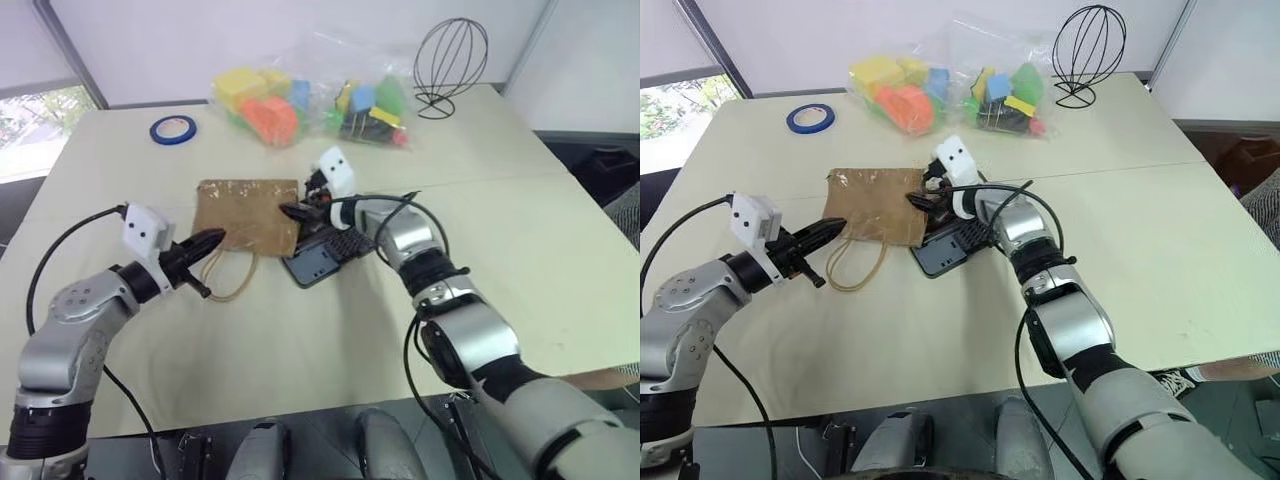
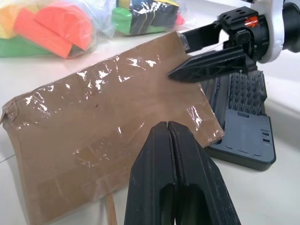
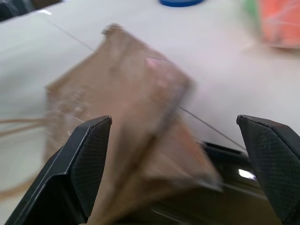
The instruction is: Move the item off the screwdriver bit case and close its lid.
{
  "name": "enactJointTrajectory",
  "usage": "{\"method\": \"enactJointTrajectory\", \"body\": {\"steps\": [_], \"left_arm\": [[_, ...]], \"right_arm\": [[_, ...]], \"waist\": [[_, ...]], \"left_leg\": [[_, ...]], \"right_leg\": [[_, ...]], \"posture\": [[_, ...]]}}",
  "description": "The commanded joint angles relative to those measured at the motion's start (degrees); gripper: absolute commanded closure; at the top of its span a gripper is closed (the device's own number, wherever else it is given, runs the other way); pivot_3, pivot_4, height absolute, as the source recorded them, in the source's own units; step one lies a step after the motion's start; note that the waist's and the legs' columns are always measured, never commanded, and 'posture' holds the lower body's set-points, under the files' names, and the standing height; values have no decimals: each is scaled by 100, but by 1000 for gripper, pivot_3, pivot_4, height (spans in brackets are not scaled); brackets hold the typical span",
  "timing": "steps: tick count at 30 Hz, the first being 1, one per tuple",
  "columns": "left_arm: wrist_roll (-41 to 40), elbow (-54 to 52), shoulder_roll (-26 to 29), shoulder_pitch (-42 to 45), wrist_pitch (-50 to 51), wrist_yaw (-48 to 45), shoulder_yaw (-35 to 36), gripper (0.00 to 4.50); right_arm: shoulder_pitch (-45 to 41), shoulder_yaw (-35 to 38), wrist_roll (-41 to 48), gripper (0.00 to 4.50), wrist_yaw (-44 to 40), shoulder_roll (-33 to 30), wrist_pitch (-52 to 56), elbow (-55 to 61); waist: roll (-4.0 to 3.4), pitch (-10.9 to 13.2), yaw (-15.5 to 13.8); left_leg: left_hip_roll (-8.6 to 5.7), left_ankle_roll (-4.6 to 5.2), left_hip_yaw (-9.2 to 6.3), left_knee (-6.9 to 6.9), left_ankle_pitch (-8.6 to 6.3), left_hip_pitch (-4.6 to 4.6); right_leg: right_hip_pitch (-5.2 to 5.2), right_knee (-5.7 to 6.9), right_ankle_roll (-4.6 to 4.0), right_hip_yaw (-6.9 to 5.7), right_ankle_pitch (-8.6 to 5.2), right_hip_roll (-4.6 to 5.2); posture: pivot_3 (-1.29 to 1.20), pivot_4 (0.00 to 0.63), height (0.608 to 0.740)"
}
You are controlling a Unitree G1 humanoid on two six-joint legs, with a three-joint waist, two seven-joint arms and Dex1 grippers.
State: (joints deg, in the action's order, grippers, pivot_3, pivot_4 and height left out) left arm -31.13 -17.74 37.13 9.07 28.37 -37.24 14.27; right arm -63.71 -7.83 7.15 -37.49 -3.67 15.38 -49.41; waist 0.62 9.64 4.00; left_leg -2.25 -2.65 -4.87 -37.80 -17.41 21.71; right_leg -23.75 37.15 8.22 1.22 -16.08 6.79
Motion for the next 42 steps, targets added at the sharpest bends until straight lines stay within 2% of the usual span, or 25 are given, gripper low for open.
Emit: {"method": "enactJointTrajectory", "body": {"steps": [1, 4, 7, 9, 13, 14, 21, 23, 28, 34, 38, 42], "left_arm": [[39, -219, 42, -20, -113, 25, 134, 4500], [69, -254, 32, -41, -119, 53, 137, 4500], [89, -277, 29, -57, -114, 79, 145, 4500], [90, -289, 28, -63, -112, 93, 147, 4500], [120, -272, 21, -34, -137, 145, 135, 4500], [129, -264, 15, -27, -143, 154, 122, 4500], [171, -249, -53, 33, -131, 185, 33, 4500], [193, -222, -79, 67, -130, 176, 9, 4500], [242, -154, -171, 135, -134, 117, -112, 4500], [288, -29, -248, 259, -153, 68, -268, 4500], [354, 251, -255, 435, -232, -56, -372, 4500], [427, 501, -284, 613, -344, -137, -466, 4500]], "right_arm": [[-209, 93, 20, 62, -82, 202, -130, -25], [-229, 117, -35, 62, -54, 294, -231, -166], [-240, 126, -64, 896, -37, 355, -258, -291], [-217, 107, -83, 1826, -62, 371, -274, -302], [-75, 55, -193, 4080, -37, 379, -304, -255], [-44, 70, -192, 4426, -30, 376, -292, -216], [225, 245, -91, 4426, 174, 270, 32, 463], [360, 430, -10, 4426, 366, 111, 242, 1069], [717, 1348, 245, 4426, 1254, -679, 1017, 2873], [1763, 2246, 177, 4426, 2024, -1760, 1882, 4630], [2699, 3132, -62, 4426, 2729, -2379, 2101, 5282], [3267, 3650, -333, 4426, 3404, -2669, 1897, 5151]], "waist": [[0, 0, -1], [0, 0, -4], [-1, 1, -5], [-1, 1, 1], [-2, 1, 8], [-2, 0, 9], [-2, 1, 5], [-2, 1, -14], [-2, 1, -97], [0, -1, -158], [-1, -1, -180], [-1, -1, -167]], "left_leg": [[0, 0, -1, 0, 0, 0], [0, -1, -1, 0, 0, 2], [-1, -3, -3, 0, 1, 5], [-1, -3, -2, 0, 2, 7], [-1, -12, -1, -1, 7, 34], [-1, -16, -1, -2, 9, 44], [-1, -25, -2, -7, 14, 61], [-2, -26, -4, -8, 15, 63], [-8, -26, -11, -19, 15, 77], [-8, -25, -2, -16, 14, 77], [-8, -24, 7, -19, 14, 77], [-10, -23, 24, -19, 15, 77]], "right_leg": [[0, 0, 0, 0, 0, 0], [0, 0, 0, 0, 0, 1], [-3, 0, 0, 0, 0, 1], [-7, 0, 0, 0, 0, 1], [-38, 8, 0, 1, 0, 1], [-50, 10, 0, 2, 0, 1], [-64, 11, 0, 1, 0, 1], [-64, 11, 0, 1, 0, 1], [-67, 10, 0, -1, 1, 6], [-67, 8, 0, -1, 1, 5], [-67, 9, 0, 4, 0, 5], [-67, 10, 0, 5, 1, 5]], "posture": [[0, 150, 740], [0, 150, 740], [0, 150, 740], [0, 150, 740], [0, 150, 740], [0, 150, 740], [0, 150, 740], [0, 150, 740], [0, 150, 740], [0, 150, 740], [0, 150, 740], [0, 150, 740]]}}
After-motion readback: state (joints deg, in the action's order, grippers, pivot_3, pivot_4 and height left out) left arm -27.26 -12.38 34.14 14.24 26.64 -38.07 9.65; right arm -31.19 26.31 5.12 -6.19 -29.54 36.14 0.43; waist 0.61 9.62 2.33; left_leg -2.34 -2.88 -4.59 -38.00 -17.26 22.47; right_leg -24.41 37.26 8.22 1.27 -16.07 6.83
